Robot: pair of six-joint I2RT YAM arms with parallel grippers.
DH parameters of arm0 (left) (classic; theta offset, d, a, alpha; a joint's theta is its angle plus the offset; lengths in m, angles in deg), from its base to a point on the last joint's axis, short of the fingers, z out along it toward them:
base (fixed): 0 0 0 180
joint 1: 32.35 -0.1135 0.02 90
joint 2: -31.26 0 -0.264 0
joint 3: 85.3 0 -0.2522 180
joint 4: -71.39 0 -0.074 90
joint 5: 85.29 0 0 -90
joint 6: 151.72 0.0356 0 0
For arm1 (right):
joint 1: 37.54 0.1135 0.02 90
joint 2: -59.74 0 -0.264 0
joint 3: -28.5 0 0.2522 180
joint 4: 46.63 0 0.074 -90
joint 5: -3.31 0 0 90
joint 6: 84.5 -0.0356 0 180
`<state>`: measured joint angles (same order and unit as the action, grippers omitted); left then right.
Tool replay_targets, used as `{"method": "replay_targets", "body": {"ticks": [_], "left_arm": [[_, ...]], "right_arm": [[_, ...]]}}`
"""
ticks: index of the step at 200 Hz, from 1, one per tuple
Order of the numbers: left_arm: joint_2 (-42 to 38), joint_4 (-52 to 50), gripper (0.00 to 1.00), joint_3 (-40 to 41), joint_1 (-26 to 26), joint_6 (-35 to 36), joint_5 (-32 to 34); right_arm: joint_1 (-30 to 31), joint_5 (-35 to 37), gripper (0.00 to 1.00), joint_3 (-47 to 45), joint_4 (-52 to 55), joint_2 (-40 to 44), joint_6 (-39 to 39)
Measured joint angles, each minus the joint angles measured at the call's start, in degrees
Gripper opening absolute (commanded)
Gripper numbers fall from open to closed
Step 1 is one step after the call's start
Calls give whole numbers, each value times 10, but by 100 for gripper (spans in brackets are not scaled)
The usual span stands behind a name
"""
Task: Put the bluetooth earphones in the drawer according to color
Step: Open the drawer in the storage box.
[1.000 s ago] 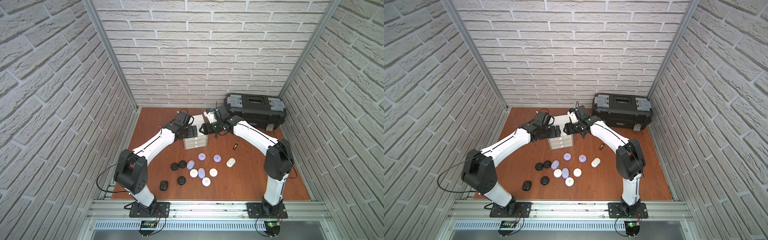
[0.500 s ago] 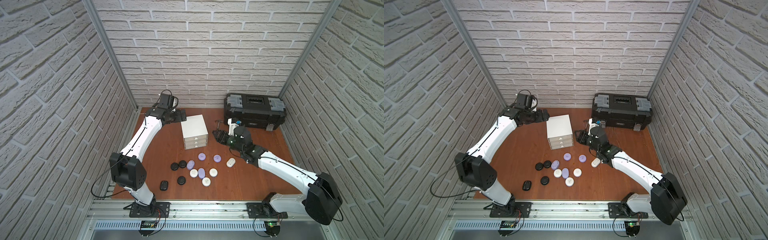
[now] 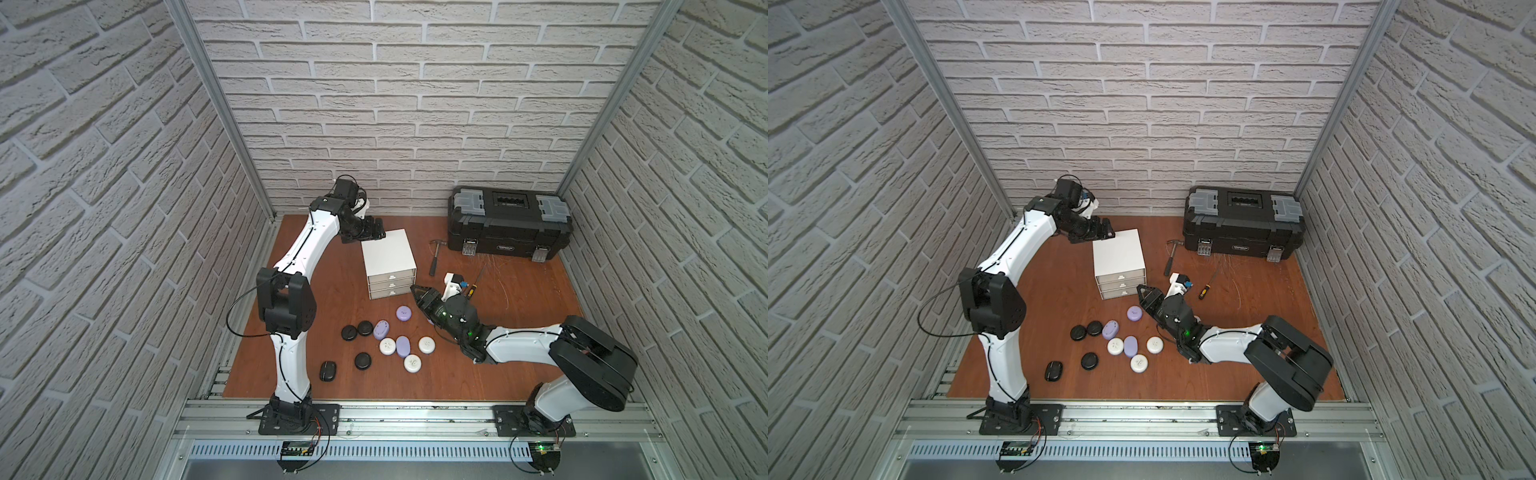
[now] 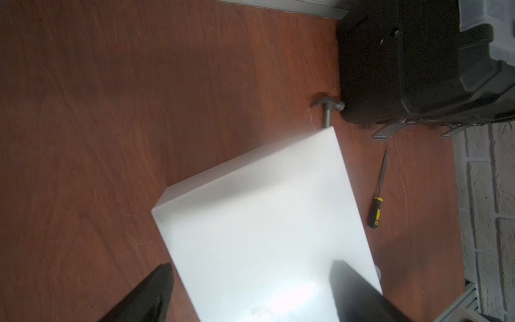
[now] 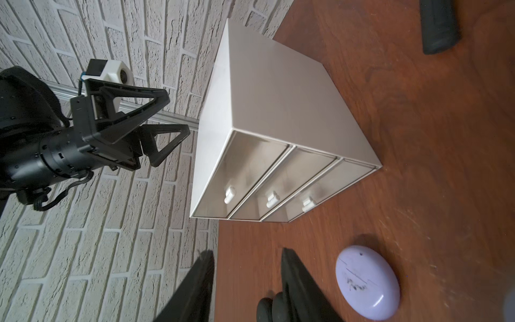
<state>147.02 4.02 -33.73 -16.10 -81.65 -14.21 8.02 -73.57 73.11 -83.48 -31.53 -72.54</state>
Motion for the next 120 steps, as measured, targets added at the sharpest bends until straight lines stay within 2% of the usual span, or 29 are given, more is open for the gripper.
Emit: {"method": "replay_targets", "body": {"ticks": [52, 90, 120], "left_arm": [[6, -24, 93, -11, 8, 24, -8], [18, -42, 86, -21, 10, 37, -8], [35, -54, 76, -46, 18, 47, -8]], "right_arm": [[6, 17, 38, 4, -100, -95, -56], [10, 31, 34, 28, -156, -140, -81], [14, 41, 31, 51, -194, -167, -97]]}}
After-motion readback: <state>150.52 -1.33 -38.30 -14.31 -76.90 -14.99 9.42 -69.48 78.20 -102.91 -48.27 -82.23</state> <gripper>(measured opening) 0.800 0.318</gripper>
